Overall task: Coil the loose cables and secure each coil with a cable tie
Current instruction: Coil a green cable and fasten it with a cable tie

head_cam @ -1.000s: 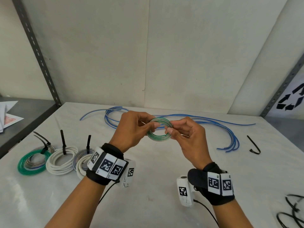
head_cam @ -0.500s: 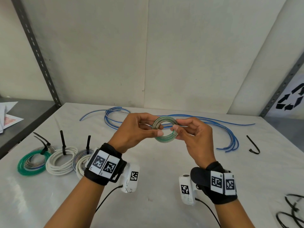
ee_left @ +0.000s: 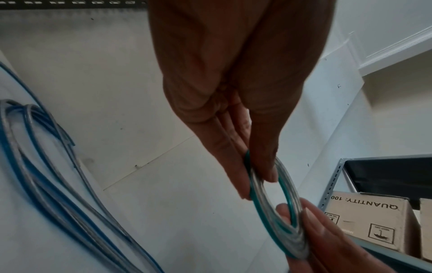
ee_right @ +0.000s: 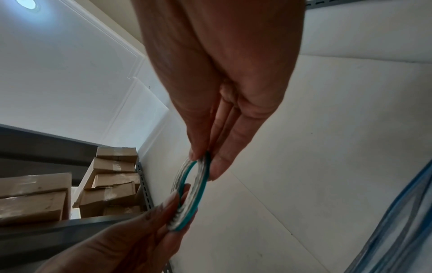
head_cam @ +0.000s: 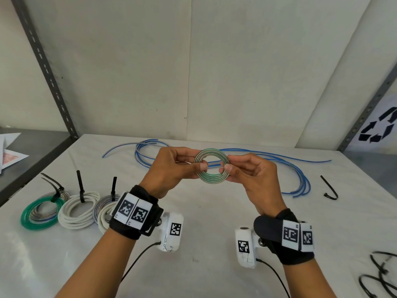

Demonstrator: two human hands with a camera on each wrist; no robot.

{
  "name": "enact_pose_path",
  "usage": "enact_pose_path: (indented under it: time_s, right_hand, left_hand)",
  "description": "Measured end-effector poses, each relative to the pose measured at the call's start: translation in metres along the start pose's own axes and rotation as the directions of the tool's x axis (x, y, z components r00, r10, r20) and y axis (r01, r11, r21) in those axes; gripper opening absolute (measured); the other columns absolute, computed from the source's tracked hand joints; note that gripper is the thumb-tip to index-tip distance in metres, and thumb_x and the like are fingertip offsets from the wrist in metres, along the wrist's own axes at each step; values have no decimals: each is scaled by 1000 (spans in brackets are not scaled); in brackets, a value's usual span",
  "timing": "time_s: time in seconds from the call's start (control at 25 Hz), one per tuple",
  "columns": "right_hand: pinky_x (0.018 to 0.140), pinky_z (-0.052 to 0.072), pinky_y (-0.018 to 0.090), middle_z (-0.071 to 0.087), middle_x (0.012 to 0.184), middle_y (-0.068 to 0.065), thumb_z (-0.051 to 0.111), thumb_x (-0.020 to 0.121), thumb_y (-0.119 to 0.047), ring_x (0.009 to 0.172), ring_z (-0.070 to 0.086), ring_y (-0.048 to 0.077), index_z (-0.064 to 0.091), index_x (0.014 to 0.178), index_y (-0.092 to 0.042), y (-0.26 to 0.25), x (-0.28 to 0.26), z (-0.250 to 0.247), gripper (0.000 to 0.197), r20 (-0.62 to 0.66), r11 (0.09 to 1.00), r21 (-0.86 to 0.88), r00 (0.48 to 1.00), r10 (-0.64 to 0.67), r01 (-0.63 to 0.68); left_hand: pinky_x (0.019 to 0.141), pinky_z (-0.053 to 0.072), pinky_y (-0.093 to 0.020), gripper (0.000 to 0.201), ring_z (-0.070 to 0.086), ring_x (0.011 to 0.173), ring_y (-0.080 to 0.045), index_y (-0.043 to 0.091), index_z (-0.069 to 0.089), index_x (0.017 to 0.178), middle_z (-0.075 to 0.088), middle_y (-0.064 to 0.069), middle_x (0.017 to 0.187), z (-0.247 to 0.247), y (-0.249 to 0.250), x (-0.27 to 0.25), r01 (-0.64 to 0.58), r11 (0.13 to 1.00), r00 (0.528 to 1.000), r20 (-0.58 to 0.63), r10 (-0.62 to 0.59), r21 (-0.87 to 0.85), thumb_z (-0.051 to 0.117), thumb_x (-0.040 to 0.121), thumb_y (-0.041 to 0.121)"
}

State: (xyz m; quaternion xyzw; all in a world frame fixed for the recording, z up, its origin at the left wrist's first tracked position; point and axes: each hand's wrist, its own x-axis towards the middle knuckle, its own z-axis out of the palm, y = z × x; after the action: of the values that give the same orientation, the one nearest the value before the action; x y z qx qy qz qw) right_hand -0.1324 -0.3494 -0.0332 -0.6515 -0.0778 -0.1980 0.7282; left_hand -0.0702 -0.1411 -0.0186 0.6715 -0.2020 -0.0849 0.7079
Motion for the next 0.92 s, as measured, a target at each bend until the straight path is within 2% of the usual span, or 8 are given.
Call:
enact_pose_path:
  time_s: [0.08,0.2,0.32,0.44,0.56,0.68,0.8,0.92]
  right_hand:
    - [71,61,32,78,93,15,73,82,5,86,76,32,71,102,-1,1,0,-2,20,-1,1000,-10,1000,-6,6]
    - [72,62,34,78,92,12,75,82,2,85,76,30,72,98,-5,0,1,-4,18,37,996,-90,999,1,2]
    - [72,62,36,78,91,9,79,81,-3,84,76,27,75,96,-10,0,3,-9,17,128,966,-257,992,8,25]
    - [68,60,29,78,89,7,80,82,-2,81,76,23,76,96,-10,-1,-1,-16,17,170,939,-343,985,29,32]
    - [67,59,26,78,88,6,79,82,0,80,76,23,76,94,-11,-5,-9,-27,17,115,935,-354,993,31,12]
    - [68,60,31,78,90,9,79,82,1,79,76,27,75,93,-13,-13,-9,-47,18,80,931,-364,996,34,-2]
    - [66,60,31,77,89,11,77,82,3,77,75,27,72,92,-8,-24,-13,-79,17,14,935,-347,996,91,-81]
    - [67,61,35,75,88,13,76,84,3,77,74,27,70,92,-5,-34,-26,-116,13,-31,902,-401,986,162,-161]
  left_hand:
    - [81,61,-36,37,73,91,-27,3,72,113,77,-16,101,0,-2,1,1,1000,999,34,-1,5,81,78,8]
    - [88,58,-36,38,72,95,-22,9,69,116,77,-10,104,7,-1,2,-2,998,999,34,0,55,72,86,31]
    - [79,51,-40,54,62,73,-19,7,64,89,69,-9,77,23,-2,2,72,985,991,99,-88,155,42,101,54]
    - [74,39,-37,60,56,66,-19,14,56,73,53,-2,59,34,-8,3,173,954,953,205,-225,245,33,101,62]
    - [67,33,-33,54,46,59,-18,19,45,64,40,5,58,49,-6,13,254,944,925,231,-301,212,36,105,55]
    - [58,27,-29,44,35,51,-15,22,39,65,31,4,60,77,-2,28,322,936,905,244,-348,141,46,105,40]
    - [50,27,-24,38,24,50,-13,19,41,68,27,4,58,116,-3,42,312,941,901,272,-337,131,50,103,26]
    - [53,27,-27,40,28,49,-14,18,39,64,30,5,54,162,-14,48,256,941,888,332,-319,221,50,103,24]
